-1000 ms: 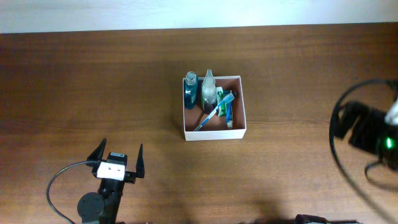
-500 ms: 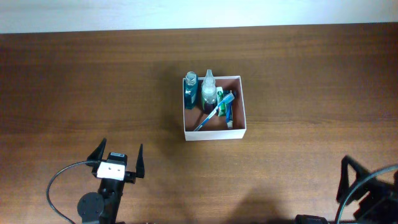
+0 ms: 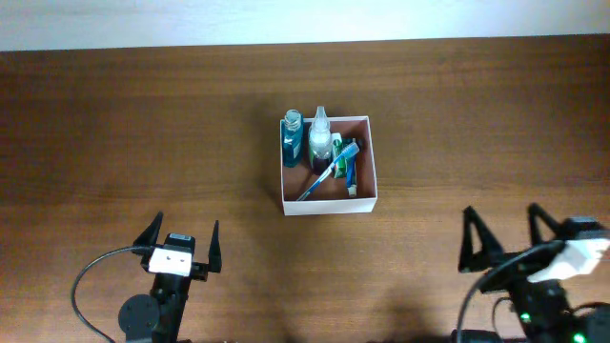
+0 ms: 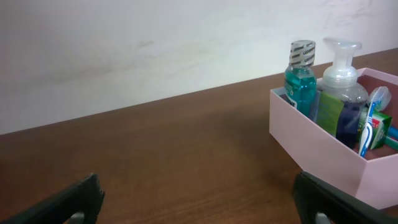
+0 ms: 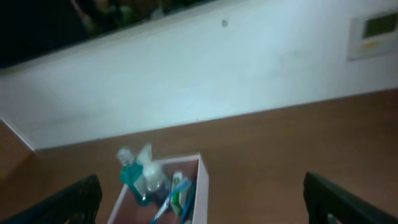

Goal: Pack container

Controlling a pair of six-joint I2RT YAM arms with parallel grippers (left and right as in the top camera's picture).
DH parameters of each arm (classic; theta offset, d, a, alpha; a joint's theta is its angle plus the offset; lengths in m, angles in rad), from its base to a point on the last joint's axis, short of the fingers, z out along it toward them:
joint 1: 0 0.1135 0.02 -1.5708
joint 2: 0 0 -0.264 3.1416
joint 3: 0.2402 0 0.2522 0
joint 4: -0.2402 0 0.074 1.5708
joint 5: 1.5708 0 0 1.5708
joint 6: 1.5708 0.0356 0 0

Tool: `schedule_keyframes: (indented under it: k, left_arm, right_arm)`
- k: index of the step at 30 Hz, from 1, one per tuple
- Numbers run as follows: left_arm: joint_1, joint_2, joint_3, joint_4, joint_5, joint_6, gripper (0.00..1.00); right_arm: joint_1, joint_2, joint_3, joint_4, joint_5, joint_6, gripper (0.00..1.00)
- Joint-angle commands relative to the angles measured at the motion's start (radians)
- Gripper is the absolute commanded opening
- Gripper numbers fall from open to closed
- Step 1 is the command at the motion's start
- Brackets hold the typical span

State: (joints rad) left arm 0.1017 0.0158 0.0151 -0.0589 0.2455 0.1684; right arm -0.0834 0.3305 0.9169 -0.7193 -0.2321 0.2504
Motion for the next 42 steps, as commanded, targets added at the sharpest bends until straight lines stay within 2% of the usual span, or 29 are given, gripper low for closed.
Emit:
schedule_keyframes:
  k: [1,4,6,13,16,27,33,42]
  left_arm:
    - [0.006,-0.004,-0.005,-0.002,-0.007,0.013,0.99]
    - [0.006,-0.004,-0.005,-0.002,-0.007,0.013,0.99]
    - [0.006,-0.004,-0.005,-0.002,-0.007,0.013,0.99]
    - [0.006,-0.004,-0.005,-0.002,-0.007,0.013,0.99]
    - [0.006,-0.004,-0.005,-0.002,-0.007,0.013,0.99]
    - [0.006,-0.004,-0.005,-0.002,-0.007,0.013,0.99]
    - [0.006,-0.004,-0.005,-0.002,-0.007,0.013,0.99]
    - [0.006,-0.004,-0.005,-0.002,-0.007,0.013,0.99]
  right_arm:
    - [0.032,-0.067,-0.131,0.016,-0.053,-0.007,0.99]
    - [0.051,-0.091,-0.227,0.047,-0.031,-0.008,0.99]
    - [0.058,-0.102,-0.289,0.145,-0.006,-0.015,0.99]
    - [0.106,-0.150,-0.491,0.459,-0.007,-0.205,0.99]
    - [0.111,-0.184,-0.564,0.546,-0.007,-0.225,0.99]
    - [0.108,-0.327,-0.721,0.613,0.046,-0.227,0.99]
    - [0.105,-0.327,-0.727,0.631,0.050,-0.315,0.99]
    - [0.048,-0.327,-0.786,0.734,0.048,-0.317,0.99]
